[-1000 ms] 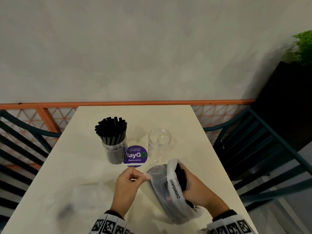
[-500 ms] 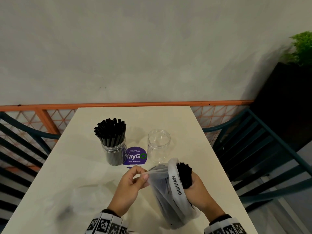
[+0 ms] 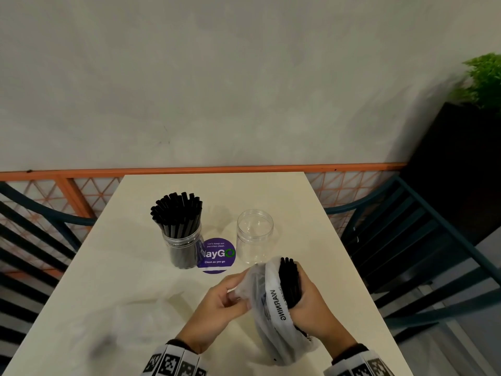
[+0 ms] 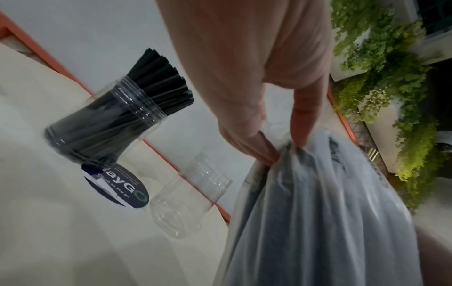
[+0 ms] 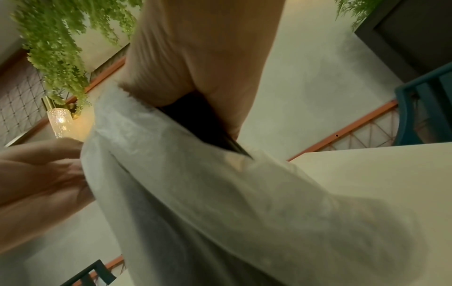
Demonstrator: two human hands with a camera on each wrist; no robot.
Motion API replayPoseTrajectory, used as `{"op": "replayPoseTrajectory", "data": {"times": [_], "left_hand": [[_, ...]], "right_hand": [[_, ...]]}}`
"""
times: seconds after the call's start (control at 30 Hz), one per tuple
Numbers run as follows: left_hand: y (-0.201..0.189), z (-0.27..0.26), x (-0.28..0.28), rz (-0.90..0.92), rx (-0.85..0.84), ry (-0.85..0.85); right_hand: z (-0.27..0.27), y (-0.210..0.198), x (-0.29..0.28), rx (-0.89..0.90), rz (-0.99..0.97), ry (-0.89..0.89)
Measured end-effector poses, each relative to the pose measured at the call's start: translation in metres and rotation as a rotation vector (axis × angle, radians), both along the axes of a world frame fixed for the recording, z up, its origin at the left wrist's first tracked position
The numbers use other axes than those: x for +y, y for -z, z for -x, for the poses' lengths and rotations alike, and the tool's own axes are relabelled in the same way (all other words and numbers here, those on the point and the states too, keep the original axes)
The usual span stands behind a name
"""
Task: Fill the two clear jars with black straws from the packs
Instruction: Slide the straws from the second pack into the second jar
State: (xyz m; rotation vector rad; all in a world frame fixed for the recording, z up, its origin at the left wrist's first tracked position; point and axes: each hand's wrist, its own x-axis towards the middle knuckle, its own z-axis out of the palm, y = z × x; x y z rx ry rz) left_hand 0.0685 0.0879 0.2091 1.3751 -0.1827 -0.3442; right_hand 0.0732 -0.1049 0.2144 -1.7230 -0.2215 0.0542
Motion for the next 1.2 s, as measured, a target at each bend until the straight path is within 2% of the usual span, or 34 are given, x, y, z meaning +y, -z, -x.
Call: {"op": "replayPoseTrajectory", "data": {"times": [0.13, 0.2, 0.37, 0.47, 0.6, 0.67, 0.8, 0.97, 1.07, 1.2], "left_hand": [[-0.001, -0.007, -0.002, -0.204, -0.097, -0.244], [-0.001, -0.008, -0.005, -0.251, -0.087, -0.304], [0.008, -0.007, -0.01, -0.265, -0.012, -0.242], [0.006, -0.006, -0.009, -0.201, 0.029, -0.141], [0.002, -0.003, -0.005, -0.139, -0.005, 0.011], [0.002, -0.004, -0.003, -0.135, -0.014, -0.014], [0.012, -0.008, -0.005, -0.184, 0.03, -0.178], [0.023, -0.009, -0.007, -0.069, 0.198, -0.22], [0.015, -0.007, -0.006, -0.071, 0.158, -0.189], [0.005, -0.003, -0.003, -0.17, -0.008, -0.032]], "right_hand": [[-0.001, 0.0, 0.0, -0.015, 0.001, 0.015], [-0.002, 0.003, 0.0, -0.006, -0.007, 0.019], [-0.003, 0.008, -0.005, 0.009, 0.009, 0.033], [-0.003, 0.009, -0.005, 0.013, 0.055, 0.006], [-0.004, 0.006, 0.0, 0.002, 0.061, 0.015], [-0.004, 0.006, 0.001, -0.022, 0.065, 0.035], [-0.002, 0.008, 0.003, -0.029, 0.041, 0.039], [0.001, 0.015, -0.007, 0.042, 0.038, 0.018], [0.006, 0.023, -0.013, 0.084, 0.131, -0.003], [0.007, 0.035, -0.021, 0.133, 0.129, -0.197]]}}
